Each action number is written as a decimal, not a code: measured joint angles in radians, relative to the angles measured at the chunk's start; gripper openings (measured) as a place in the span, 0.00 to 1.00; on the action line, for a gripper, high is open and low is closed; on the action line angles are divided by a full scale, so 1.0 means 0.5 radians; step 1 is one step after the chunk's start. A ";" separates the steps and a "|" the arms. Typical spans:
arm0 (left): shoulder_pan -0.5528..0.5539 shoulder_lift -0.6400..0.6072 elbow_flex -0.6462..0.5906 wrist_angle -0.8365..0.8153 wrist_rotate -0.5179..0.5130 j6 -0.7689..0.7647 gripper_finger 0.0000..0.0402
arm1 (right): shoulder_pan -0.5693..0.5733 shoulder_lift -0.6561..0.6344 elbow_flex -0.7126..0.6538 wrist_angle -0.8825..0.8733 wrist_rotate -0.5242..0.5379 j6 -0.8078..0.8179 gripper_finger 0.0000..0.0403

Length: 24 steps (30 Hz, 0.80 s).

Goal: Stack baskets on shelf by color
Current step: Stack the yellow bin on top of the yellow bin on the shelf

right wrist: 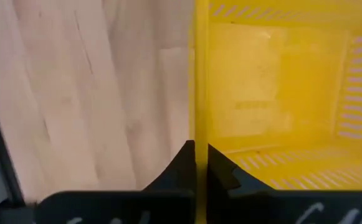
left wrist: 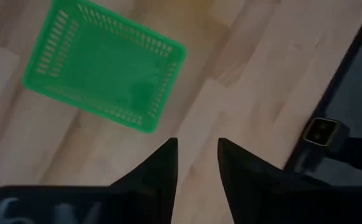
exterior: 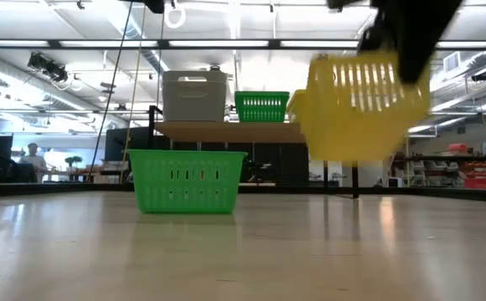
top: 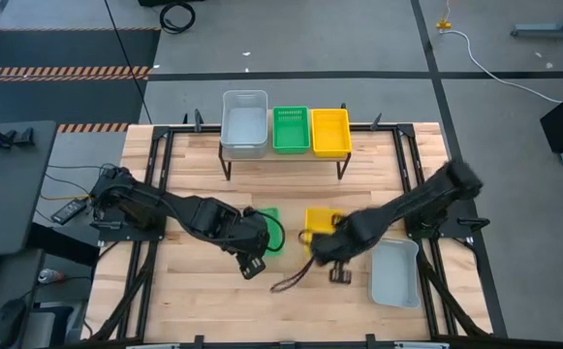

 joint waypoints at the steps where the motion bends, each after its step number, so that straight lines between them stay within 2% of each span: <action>1: -0.009 0.001 0.000 -0.003 -0.025 0.006 0.30 | -0.019 -0.086 0.000 -0.058 0.030 -0.009 0.02; 7: -0.011 0.002 0.000 0.003 -0.116 -0.010 0.30 | -0.178 -0.572 0.000 -0.302 0.301 -0.100 0.02; 11: 0.012 0.002 0.000 0.027 -0.172 -0.011 0.30 | -0.337 -0.775 0.000 -0.326 0.463 -0.323 0.02; 17: 0.046 0.002 0.000 0.070 -0.172 -0.011 0.30 | -0.608 -0.916 0.000 -0.337 0.587 -0.729 0.02; 24: 0.047 0.002 0.000 0.161 -0.171 -0.045 0.30 | -0.947 -0.932 0.000 -0.263 0.637 -1.284 0.02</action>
